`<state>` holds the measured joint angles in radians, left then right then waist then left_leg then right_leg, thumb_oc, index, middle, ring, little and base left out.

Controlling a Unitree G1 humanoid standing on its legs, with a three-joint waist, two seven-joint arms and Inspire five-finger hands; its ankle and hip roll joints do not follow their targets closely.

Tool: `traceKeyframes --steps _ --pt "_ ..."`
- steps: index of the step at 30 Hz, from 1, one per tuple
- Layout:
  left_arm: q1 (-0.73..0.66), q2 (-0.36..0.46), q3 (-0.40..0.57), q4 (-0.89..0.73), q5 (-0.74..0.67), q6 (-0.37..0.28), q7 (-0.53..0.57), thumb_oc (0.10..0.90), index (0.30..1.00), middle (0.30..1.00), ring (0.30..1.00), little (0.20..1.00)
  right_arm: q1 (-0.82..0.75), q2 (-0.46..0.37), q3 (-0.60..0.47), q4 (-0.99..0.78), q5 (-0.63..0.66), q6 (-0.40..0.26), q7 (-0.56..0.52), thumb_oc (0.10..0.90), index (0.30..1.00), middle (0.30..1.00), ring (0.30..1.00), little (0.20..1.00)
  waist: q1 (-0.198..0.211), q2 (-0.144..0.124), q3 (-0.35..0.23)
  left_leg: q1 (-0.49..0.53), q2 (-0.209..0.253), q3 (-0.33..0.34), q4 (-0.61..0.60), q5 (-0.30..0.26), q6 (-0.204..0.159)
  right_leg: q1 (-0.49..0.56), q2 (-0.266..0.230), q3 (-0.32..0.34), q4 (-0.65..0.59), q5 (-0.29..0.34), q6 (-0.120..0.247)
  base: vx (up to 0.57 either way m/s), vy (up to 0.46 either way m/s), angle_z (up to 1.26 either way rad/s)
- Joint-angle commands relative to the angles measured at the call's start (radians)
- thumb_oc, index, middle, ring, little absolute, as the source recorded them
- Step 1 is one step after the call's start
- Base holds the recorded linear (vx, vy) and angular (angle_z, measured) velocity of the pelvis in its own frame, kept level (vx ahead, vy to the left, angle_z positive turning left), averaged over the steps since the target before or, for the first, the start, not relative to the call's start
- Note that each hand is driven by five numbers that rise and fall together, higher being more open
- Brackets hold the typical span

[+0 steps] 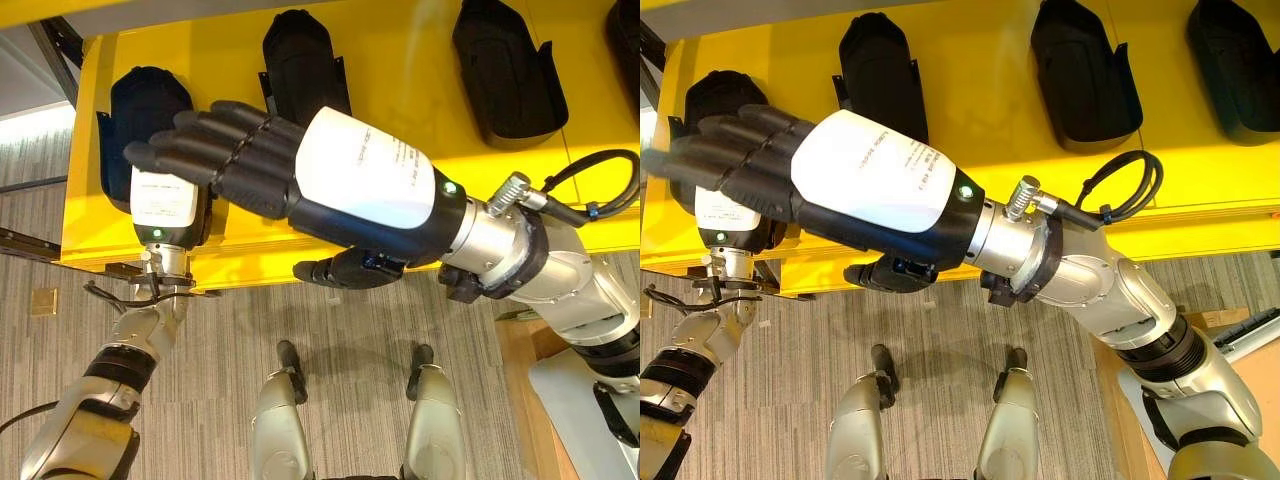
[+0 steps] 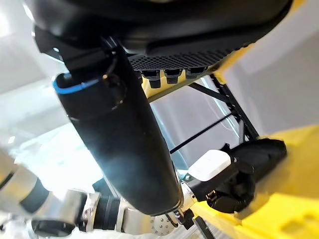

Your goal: Move parts from the plastic box to the shelf.

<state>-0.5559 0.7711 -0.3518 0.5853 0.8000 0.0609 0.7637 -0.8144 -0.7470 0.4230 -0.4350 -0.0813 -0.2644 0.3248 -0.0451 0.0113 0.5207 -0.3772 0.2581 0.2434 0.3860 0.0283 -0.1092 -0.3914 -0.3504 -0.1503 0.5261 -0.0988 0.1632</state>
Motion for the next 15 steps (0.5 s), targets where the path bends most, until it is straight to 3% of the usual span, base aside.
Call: traceKeyframes --steps 1,2,3,4,7,15 --pt "-0.042 0.051 0.004 0.012 0.018 0.046 0.059 0.400 0.300 0.300 0.300 0.300 0.008 0.054 -0.011 -0.075 0.202 0.145 0.099 0.900 1.000 1.000 1.000 1.000 -0.007 0.022 -0.090 0.083 0.011 0.005 -0.048 -0.044 0.009 0.016 0.060 0.045 -0.013 -0.025 -0.043 0.00 0.000 0.00" --pt "-0.046 0.054 0.004 0.012 0.018 0.047 0.057 0.400 0.300 0.300 0.300 0.300 0.007 0.054 0.000 -0.070 0.230 0.167 0.121 0.900 1.000 1.000 1.000 1.000 -0.007 0.023 -0.090 0.082 0.013 0.008 -0.053 -0.039 0.010 0.014 0.062 0.045 -0.019 -0.020 -0.044 0.02 0.027 -0.06" --pt "-0.057 0.056 0.000 0.018 0.024 0.056 0.056 0.400 0.300 0.300 0.300 0.300 0.015 0.053 0.032 -0.074 0.333 0.271 0.179 0.900 1.000 1.000 1.000 1.000 -0.007 0.023 -0.089 0.081 0.016 0.010 -0.054 -0.036 0.008 0.014 0.062 0.043 -0.018 -0.020 -0.046 0.00 0.003 -0.07" --pt "-0.071 0.068 -0.008 0.031 0.015 0.051 0.062 0.400 0.300 0.300 0.300 0.300 0.031 0.056 0.058 -0.081 0.388 0.335 0.192 0.900 1.000 1.000 1.000 1.000 -0.010 0.021 -0.083 0.082 0.016 0.008 -0.047 -0.038 0.006 0.014 0.057 0.041 -0.004 -0.027 -0.047 0.00 -0.004 -0.07" --pt "-0.109 0.097 -0.025 0.052 -0.024 0.052 0.063 0.400 0.300 0.300 0.300 0.300 0.063 0.060 0.088 -0.067 0.462 0.407 0.194 0.900 1.000 1.000 1.000 1.000 -0.011 0.018 -0.080 0.080 0.020 0.009 -0.051 -0.029 0.008 0.009 0.061 0.039 -0.001 -0.021 -0.050 -0.01 -0.011 0.01" --pt "-0.175 0.141 -0.057 0.098 -0.050 0.060 0.056 0.400 0.300 0.300 0.300 0.300 0.149 0.063 0.066 0.006 0.588 0.413 0.201 0.900 1.000 1.000 1.000 1.000 -0.020 0.008 -0.071 0.072 0.028 0.007 -0.059 -0.018 0.009 0.006 0.066 0.033 -0.010 -0.012 -0.052 -0.02 -0.031 0.03"
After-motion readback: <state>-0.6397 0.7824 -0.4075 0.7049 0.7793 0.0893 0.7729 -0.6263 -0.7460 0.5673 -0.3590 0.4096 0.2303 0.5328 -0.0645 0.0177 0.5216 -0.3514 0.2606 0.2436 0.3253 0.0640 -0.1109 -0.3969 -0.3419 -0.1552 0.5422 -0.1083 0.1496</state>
